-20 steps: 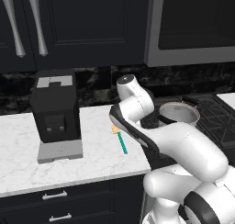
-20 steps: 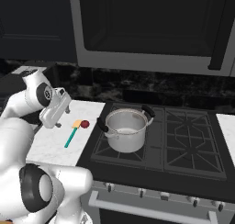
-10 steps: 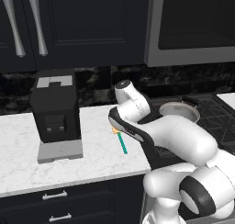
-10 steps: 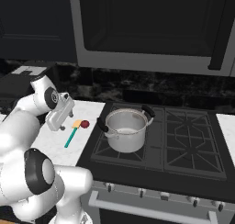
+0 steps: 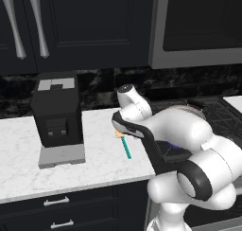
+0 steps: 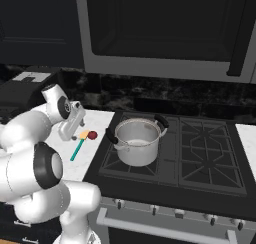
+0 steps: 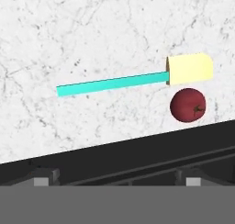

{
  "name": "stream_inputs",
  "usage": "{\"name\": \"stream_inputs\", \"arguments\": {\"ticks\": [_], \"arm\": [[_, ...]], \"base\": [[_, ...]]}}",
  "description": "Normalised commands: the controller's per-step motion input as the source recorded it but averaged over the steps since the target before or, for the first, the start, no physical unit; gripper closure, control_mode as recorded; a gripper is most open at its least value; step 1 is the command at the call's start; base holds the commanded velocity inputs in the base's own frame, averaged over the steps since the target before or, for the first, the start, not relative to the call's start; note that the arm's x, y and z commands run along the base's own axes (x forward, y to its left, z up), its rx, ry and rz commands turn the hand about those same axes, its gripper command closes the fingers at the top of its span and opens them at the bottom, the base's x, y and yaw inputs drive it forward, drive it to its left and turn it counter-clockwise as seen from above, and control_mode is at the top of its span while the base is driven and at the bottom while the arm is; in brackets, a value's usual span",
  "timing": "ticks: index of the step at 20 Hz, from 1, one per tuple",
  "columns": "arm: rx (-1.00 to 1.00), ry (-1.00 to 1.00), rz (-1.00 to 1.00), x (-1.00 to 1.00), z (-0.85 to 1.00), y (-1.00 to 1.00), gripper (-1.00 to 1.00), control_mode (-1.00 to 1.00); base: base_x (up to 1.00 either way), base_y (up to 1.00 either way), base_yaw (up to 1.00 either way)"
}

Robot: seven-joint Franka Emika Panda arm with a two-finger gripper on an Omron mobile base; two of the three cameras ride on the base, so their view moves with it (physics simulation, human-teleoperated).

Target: Put the avocado and tomato in the pot. Retrieve the spatula and lightly stir the vegetables in the pot.

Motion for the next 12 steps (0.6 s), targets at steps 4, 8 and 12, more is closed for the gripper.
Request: {"name": "stream_inputs", "arguments": {"ticks": [4, 8, 12], "arm": [[-0.01, 0.0, 0.0, 0.43, -0.24, 0.0, -1.0, -1.0], [-0.01, 0.0, 0.0, 0.41, -0.29, 0.0, -1.0, -1.0], [-0.02, 0.0, 0.0, 0.48, -0.34, 0.0, -1.0, -1.0]], "base": [[0.0, 0.0, 0.0], [0.0, 0.0, 0.0], [0.0, 0.0, 0.0]]}}
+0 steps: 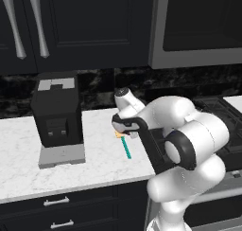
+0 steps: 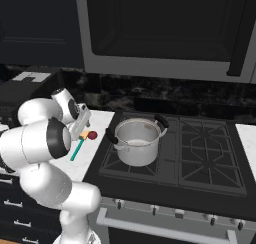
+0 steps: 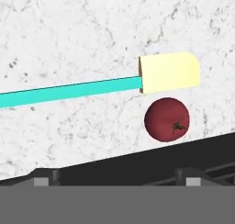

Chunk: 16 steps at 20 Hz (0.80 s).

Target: Put the avocado and tomato in the pot. Retrieve the spatula and lightly stir the vegetables in the pot.

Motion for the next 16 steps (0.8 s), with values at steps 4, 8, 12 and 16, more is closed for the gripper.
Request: {"name": "stream_inputs", "arguments": {"ticks": [4, 8, 12, 16], "arm": [[-0.01, 0.0, 0.0, 0.34, -0.25, 0.0, -1.0, -1.0], [-0.01, 0.0, 0.0, 0.26, -0.22, 0.03, -1.0, -1.0], [-0.01, 0.0, 0.0, 0.12, -0.2, 0.03, -1.0, -1.0], [-0.01, 0.0, 0.0, 0.1, -0.27, 0.0, -1.0, -1.0]], "base": [[0.0, 0.0, 0.0], [0.0, 0.0, 0.0], [0.0, 0.0, 0.0], [0.0, 0.0, 0.0]]}}
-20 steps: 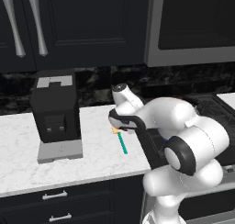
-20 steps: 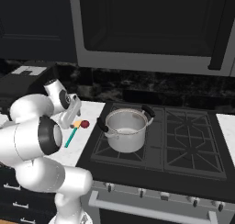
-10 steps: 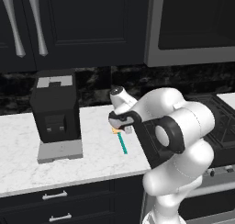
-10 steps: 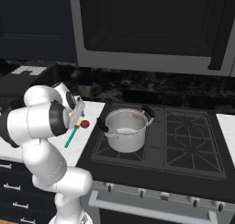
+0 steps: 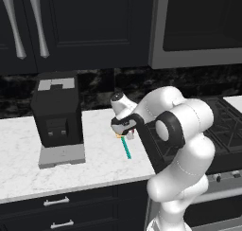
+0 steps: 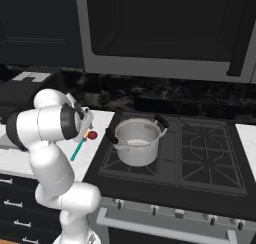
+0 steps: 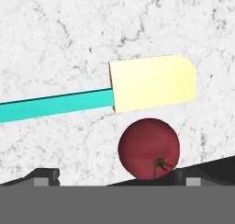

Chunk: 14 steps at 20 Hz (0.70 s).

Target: Put the avocado and tomato in the pot. Retrieve the spatula and lightly stir the vegetables in the pot.

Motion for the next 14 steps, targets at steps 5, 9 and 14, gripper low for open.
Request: {"name": "stream_inputs", "arguments": {"ticks": [5, 9, 14], "arm": [[-0.02, 0.0, 0.0, 0.25, -0.2, 0.0, -1.0, -1.0], [0.0, 0.0, 0.0, 0.3, -0.14, 0.0, -1.0, -1.0], [0.0, 0.0, 0.0, 0.09, -0.18, 0.0, -1.0, -1.0]], "base": [[0.0, 0.0, 0.0], [0.0, 0.0, 0.0], [0.0, 0.0, 0.0]]}}
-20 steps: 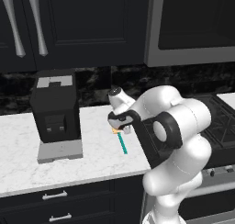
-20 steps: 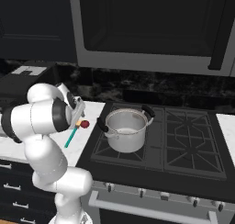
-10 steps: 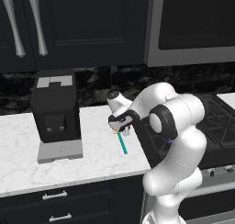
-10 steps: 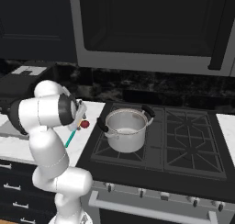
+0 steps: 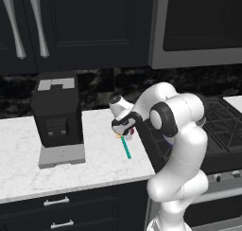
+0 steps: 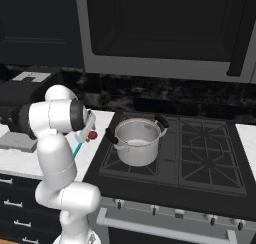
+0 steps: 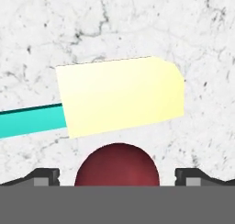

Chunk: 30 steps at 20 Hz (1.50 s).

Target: Put the avocado and tomato in the pot. Retrieve the spatula and lightly stir the vegetables in the pot.

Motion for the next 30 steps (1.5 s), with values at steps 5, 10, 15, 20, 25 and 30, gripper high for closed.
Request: {"name": "stream_inputs", "arguments": {"ticks": [5, 10, 15, 20, 25, 30], "arm": [[0.0, 0.0, 0.0, 0.0, -0.27, 0.0, -1.0, -1.0], [0.0, 0.0, 0.0, 0.03, -0.28, 0.0, 1.0, -1.0], [0.0, 0.0, 0.0, 0.0, -0.23, 0.0, 1.0, -1.0], [0.0, 0.0, 0.0, 0.0, -0.18, 0.0, 1.0, -1.0], [0.0, -0.02, 0.0, -0.22, -0.02, 0.0, 1.0, -1.0], [0.0, -0.11, 0.0, -0.64, 0.16, 0.0, 1.0, -1.0]], "base": [[0.0, 0.0, 0.0], [0.0, 0.0, 0.0], [0.0, 0.0, 0.0], [0.0, 0.0, 0.0], [0.0, 0.0, 0.0], [0.0, 0.0, 0.0]]}}
